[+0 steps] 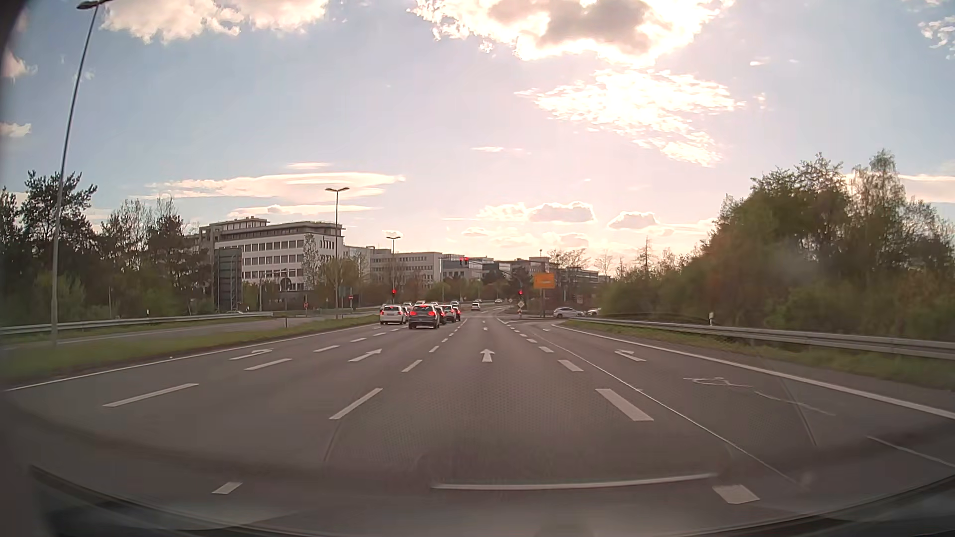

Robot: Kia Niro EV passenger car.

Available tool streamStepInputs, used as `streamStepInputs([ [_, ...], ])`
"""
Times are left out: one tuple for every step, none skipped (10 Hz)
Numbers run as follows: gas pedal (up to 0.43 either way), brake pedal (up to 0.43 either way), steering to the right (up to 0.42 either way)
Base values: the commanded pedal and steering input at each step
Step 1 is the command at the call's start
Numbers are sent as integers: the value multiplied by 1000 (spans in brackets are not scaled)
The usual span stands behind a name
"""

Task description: Follow the waypoints while adhering to traffic rules and regulations

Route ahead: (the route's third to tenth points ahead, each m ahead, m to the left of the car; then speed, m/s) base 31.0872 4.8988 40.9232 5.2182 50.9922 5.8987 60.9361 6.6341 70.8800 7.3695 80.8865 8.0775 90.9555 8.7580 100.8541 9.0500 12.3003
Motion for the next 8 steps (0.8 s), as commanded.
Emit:
streamStepInputs([
  [0,159,-25],
  [0,165,-25],
  [0,171,-21],
  [0,177,-14],
  [0,183,-10],
  [0,183,-9],
  [0,189,-8],
  [0,189,-7],
])
